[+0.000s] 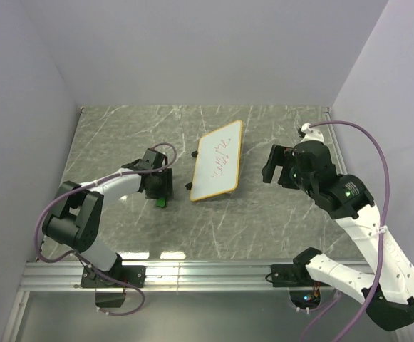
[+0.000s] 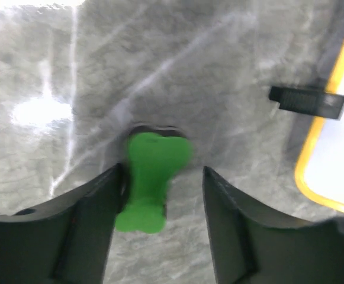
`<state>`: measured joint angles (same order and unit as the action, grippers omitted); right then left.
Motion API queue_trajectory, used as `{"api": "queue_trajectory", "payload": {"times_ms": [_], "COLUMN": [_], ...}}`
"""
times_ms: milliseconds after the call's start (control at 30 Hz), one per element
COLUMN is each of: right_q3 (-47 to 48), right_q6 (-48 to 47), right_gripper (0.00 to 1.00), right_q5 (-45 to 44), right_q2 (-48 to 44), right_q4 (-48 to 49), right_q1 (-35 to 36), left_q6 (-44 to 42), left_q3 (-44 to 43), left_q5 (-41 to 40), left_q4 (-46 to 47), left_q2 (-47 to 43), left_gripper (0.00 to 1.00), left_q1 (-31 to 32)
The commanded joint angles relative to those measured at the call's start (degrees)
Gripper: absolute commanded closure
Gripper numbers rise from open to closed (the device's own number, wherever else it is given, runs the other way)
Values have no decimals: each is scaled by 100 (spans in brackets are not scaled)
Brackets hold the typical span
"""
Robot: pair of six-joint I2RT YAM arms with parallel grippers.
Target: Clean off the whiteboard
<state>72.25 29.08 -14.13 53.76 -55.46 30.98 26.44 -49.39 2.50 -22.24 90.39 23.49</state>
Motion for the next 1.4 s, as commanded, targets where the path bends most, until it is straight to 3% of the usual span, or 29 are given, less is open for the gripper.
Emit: {"api": "queue_trajectory", "payload": {"times_ms": [0,133,200,233,367,600,700,867,1000,1167,1267,1367], "right_q3": [-141,-281,-351,-352,-255,253,587,633,527,439,553,668], "right_q6": [-8,-16,-43,-95,-227,-219,-236,-315,-245,-61,-87,-104], "right_gripper": [0,0,0,0,0,3,7,12,34,63,72,73], "right_q5": [-73,59,208,461,1130,1747,1861,2054,2668,3390,3574,3671], "right_q2": [-120,-138,-85,28,547,1847,2689,3184,3561,3800,3975,4107], "right_q4": [-26,201,412,666,1318,2074,2057,2285,2566,2927,2901,2865], "right_q1": [-49,-66,-92,-118,-189,-400,-532,-742,-1023,-1235,-1261,-1270], "left_q6": [116,177,204,221,257,292,423,749,749,995,1021,1030], "left_q3": [34,-27,8,-1,-202,-1851,-2599,-3769,-5200,-5766,-5898,-5977], "left_q5": [-233,-233,-233,-233,-136,371,742,1463,1533,1963,2052,2175], "left_q4": [-17,-131,-140,-140,-307,-1054,-1168,-1185,-1511,-1354,-1283,-1195], "left_q2": [172,269,277,269,120,-224,-57,740,1515,2087,2324,2509], "left_gripper": [43,74,96,100,100,100,100,100,100,100,100,100], "left_q1": [7,7,7,7,7,7,16,401,754,912,1035,1105]}}
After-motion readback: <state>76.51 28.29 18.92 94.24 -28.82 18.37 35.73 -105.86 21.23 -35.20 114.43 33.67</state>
